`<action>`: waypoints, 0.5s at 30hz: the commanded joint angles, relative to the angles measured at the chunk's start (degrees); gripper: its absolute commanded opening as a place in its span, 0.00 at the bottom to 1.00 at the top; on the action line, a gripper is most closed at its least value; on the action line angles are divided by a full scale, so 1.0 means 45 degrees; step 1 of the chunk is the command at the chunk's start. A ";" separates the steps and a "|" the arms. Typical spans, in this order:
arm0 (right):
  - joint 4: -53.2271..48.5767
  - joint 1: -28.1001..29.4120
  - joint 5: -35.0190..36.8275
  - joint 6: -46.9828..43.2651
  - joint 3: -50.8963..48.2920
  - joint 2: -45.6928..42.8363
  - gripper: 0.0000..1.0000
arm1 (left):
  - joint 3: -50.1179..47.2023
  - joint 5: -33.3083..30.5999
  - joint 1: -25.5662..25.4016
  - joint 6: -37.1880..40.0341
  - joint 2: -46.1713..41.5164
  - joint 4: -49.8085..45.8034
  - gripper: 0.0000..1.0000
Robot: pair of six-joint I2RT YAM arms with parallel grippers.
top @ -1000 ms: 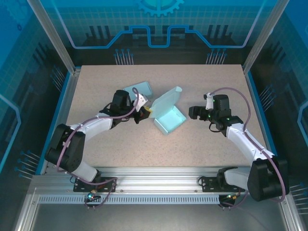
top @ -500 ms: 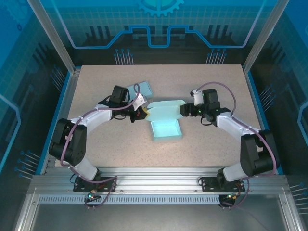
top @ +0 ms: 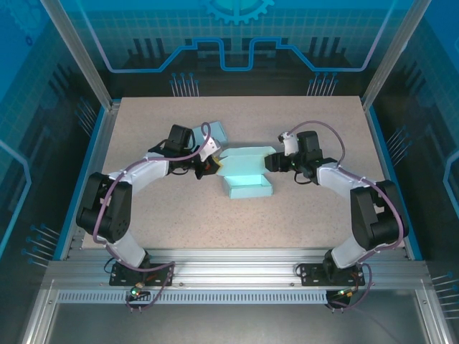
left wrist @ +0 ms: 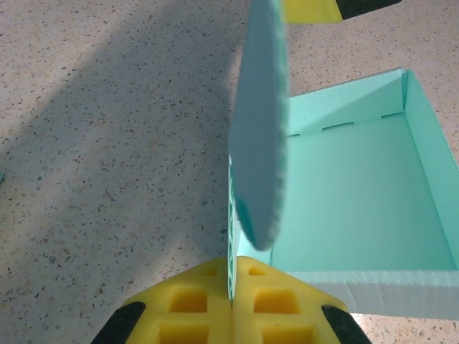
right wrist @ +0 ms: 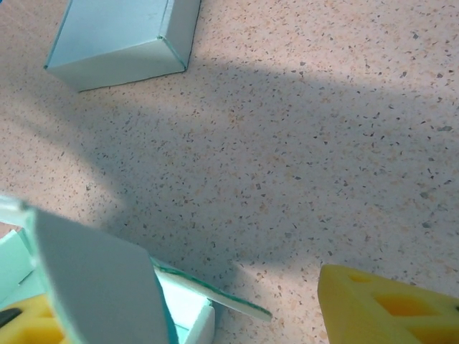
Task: Fold the paper box
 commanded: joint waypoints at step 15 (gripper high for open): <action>0.1048 0.0294 -0.0785 0.0431 -0.0271 0.0042 0.48 | 0.0084 -0.0136 0.0076 -0.0327 -0.0295 0.0591 0.00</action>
